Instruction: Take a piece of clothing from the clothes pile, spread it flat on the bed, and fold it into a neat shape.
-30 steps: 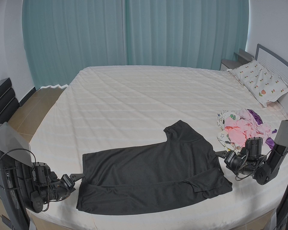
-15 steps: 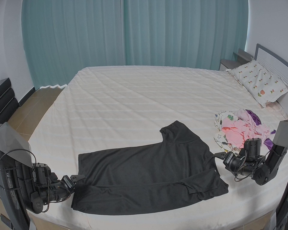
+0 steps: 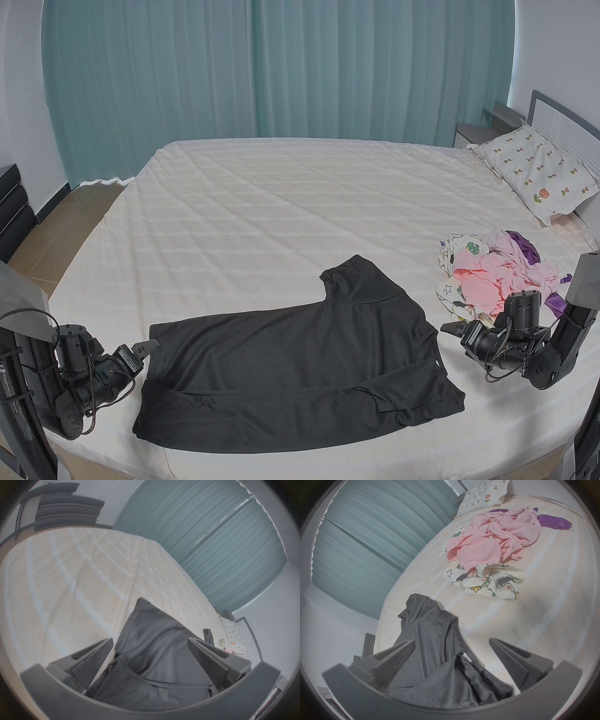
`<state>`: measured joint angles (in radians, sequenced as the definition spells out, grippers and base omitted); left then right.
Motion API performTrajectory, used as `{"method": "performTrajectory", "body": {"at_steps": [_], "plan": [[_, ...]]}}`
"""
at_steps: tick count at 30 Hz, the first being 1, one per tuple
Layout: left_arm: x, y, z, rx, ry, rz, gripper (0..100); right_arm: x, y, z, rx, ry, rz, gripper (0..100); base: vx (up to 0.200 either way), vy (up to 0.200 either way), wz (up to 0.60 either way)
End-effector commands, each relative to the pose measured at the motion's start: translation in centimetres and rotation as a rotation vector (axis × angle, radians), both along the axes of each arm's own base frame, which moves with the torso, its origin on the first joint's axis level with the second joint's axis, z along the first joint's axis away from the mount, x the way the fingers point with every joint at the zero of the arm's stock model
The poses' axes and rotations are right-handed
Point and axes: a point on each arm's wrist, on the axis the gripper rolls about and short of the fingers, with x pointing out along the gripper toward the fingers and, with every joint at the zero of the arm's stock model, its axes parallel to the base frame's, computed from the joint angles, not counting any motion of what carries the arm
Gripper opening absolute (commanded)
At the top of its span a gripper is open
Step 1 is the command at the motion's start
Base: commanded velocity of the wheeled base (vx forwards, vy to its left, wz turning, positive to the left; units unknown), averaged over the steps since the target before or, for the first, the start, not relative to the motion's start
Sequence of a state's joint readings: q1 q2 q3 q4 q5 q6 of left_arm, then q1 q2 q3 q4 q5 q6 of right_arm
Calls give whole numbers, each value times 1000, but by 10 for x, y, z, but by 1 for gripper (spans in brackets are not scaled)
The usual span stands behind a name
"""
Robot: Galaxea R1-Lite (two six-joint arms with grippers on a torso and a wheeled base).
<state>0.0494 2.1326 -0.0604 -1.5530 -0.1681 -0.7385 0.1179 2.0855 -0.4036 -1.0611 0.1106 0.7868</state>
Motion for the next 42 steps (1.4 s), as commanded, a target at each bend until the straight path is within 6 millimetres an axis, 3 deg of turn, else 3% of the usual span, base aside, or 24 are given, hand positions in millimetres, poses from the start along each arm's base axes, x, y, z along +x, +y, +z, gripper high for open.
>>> {"method": "performTrajectory", "body": {"at_steps": [1,4,11,14,17,29,42], "plan": [[0,3,10,45,-42,0,100,-2,2,1,0,-1,8,100,0,0,0],[16,6,13,83,-85,-11,100,-2,2,1,0,-1,8,100,0,0,0],[83,9,14,102,-84,-32,100,-3,4,1,0,0,15,100,0,0,0],[106,7,5,100,-46,-47,100,-3,4,1,0,2,15,100,0,0,0],[116,6,-3,99,-27,-54,100,-3,4,1,0,2,15,100,0,0,0],[129,7,-24,144,-4,-67,100,-5,10,0,-4,6,37,100,0,0,0],[129,8,-26,170,11,-21,100,-3,8,-2,-8,8,32,100,0,0,0]]}}
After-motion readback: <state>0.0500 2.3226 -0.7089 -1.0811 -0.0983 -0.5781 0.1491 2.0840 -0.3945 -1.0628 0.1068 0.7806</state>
